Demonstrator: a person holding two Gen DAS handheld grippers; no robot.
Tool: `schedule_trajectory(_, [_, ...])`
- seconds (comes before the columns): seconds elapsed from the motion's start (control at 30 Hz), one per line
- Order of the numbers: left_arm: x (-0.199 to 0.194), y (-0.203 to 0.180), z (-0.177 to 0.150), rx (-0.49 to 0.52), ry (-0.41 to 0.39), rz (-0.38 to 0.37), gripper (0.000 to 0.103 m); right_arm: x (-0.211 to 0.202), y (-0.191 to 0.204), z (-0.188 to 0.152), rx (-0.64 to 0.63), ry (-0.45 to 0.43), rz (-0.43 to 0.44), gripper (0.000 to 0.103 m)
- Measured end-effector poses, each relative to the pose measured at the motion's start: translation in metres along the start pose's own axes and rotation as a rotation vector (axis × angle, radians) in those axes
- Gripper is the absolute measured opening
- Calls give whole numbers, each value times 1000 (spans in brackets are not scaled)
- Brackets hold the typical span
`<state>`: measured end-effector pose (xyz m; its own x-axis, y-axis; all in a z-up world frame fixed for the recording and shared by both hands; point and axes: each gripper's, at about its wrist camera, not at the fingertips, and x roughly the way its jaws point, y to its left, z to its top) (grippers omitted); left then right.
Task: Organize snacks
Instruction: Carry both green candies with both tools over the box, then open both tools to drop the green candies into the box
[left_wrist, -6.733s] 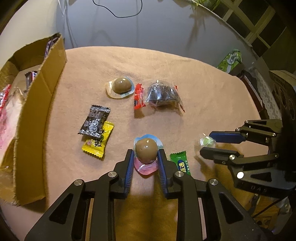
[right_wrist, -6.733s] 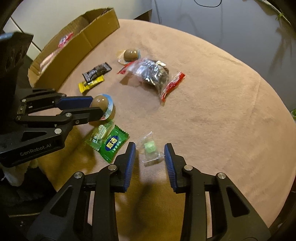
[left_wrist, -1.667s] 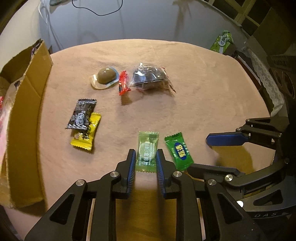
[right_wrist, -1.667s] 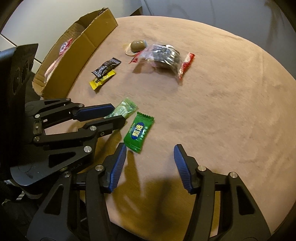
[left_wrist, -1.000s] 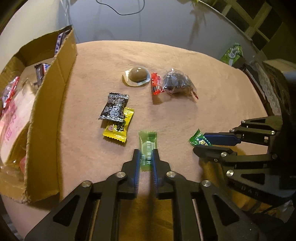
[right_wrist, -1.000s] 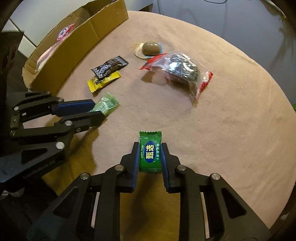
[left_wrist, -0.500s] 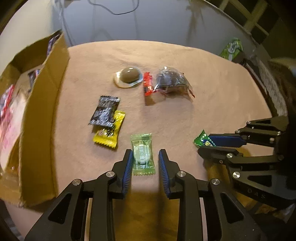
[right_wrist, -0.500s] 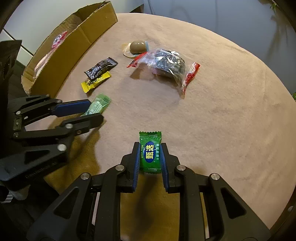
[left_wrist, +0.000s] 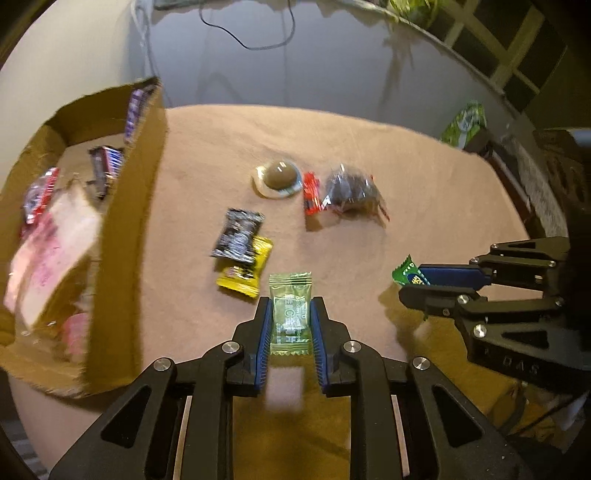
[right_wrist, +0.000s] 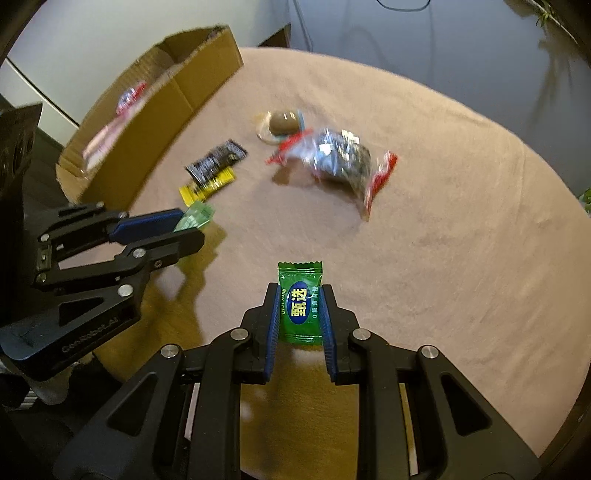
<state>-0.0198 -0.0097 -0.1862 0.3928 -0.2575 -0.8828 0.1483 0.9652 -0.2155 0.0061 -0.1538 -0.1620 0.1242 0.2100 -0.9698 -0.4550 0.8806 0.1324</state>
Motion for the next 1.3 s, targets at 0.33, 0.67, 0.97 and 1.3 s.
schedule_trajectory(0.33, [-51,54,13,-101,-115,55,19,-29,25,52,-63,-86,61,21])
schedule_trajectory(0.67, [-71,104,36,-185,-169,129,19,-28,64,122,-155,-145,117,21])
schedule_trajectory(0.97, [-62,135,61,-238,-182,178,19,-10,106,177,-204,-152,168,21])
schedule_trajectory(1.3, [-48,155,71,-289,-172,190,19,24,117,208,-218,-100,173,21])
